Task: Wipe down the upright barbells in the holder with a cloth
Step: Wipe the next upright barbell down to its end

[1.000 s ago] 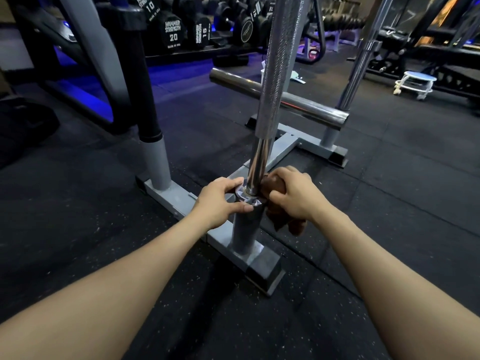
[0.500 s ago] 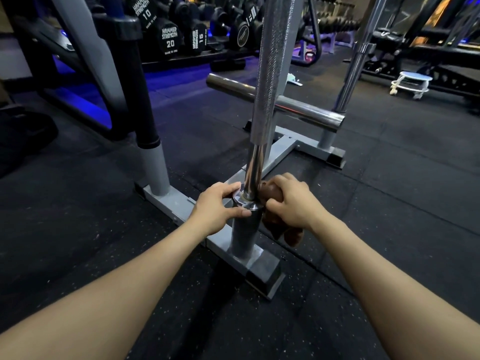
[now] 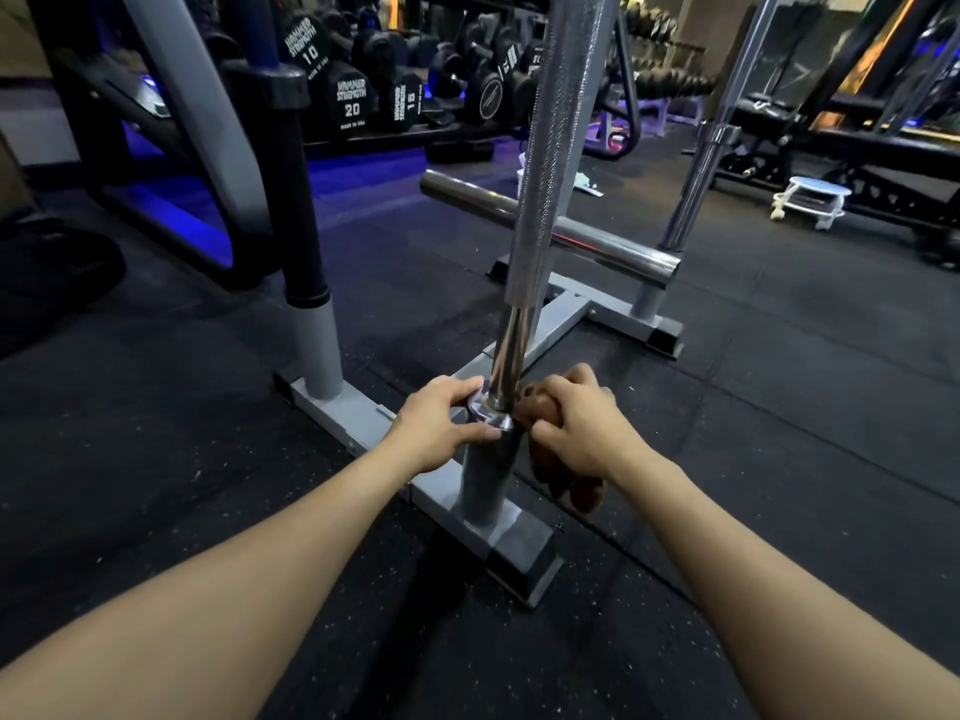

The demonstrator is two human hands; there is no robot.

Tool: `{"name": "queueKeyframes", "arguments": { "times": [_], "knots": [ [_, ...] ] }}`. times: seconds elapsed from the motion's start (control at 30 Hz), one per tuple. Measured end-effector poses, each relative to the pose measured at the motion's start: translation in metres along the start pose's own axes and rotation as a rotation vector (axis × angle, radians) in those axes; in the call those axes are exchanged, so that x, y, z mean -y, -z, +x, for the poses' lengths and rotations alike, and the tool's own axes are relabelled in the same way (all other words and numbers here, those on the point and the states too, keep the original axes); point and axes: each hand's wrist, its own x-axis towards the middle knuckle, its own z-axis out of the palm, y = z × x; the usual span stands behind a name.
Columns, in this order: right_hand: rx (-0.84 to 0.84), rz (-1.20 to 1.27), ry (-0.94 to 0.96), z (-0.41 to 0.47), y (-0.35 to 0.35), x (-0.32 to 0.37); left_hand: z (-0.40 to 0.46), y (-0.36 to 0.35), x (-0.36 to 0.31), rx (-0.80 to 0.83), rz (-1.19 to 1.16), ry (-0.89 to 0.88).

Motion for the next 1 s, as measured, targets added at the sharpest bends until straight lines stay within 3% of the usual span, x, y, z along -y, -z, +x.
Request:
{"name": "queueKeyframes", "arguments": {
  "times": [0.17,0.4,0.6,1.0],
  "knots": [
    [0.051,-0.045,0.124,-0.012,-0.007,0.013,0.001,0.000,-0.002,0.002,0.021,0.023],
    [-0.011,-0.052,-0.023,-0.004,0.002,0.008,0.000,0.000,-0.003,0.005,0.041,0.028],
    [0.016,-0.171,0.133,-0.019,-0.010,0.035,0.006,-0.003,0.010,0.026,-0.023,0.070],
    [0.003,-0.072,0.003,-0.019,-0.007,0.029,-0.023,0.020,-0.007,-0.002,-0.014,0.040]
  ]
}}
